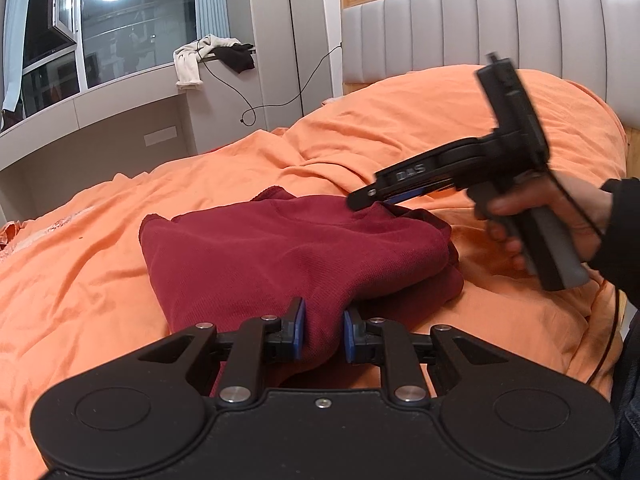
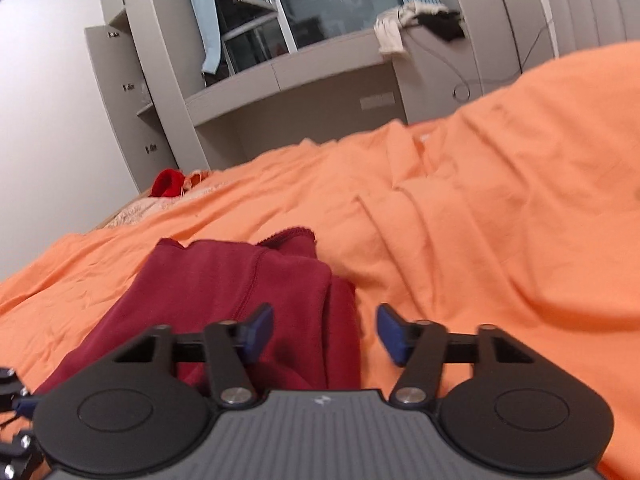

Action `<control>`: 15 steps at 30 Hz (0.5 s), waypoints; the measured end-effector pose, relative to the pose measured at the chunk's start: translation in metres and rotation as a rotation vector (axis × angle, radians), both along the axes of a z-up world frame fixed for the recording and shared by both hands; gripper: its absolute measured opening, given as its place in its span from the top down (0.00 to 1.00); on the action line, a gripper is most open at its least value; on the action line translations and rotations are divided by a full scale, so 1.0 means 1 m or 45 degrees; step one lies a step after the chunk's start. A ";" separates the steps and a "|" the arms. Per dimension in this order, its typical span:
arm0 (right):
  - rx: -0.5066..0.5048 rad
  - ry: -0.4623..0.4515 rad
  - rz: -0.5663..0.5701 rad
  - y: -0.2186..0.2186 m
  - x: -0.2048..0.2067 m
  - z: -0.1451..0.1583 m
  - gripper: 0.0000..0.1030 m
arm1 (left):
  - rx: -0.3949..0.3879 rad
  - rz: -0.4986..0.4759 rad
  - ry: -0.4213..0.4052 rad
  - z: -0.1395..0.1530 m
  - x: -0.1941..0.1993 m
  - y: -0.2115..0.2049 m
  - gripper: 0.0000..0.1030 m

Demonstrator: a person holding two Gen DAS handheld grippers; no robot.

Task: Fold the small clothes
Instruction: 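Grasp and tuck the shirt edge with the right gripper while the left gripper holds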

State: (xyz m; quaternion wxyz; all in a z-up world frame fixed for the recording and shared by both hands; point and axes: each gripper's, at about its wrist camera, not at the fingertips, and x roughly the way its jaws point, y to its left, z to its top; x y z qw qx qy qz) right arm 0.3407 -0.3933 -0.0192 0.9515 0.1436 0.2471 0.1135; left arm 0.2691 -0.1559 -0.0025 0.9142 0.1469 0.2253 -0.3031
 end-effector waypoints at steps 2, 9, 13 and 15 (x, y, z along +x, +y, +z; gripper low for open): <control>0.006 0.019 0.026 0.007 0.003 -0.003 0.55 | -0.001 -0.002 -0.001 -0.001 0.000 0.000 0.79; -0.037 -0.022 0.015 0.012 -0.009 0.003 0.95 | -0.014 -0.021 -0.009 0.000 -0.002 0.002 0.80; -0.023 -0.060 -0.044 0.000 -0.021 0.013 0.95 | 0.008 -0.035 -0.011 -0.003 -0.003 -0.001 0.80; -0.025 -0.039 -0.044 -0.002 -0.020 0.009 0.95 | 0.024 -0.035 -0.015 -0.005 -0.003 -0.002 0.80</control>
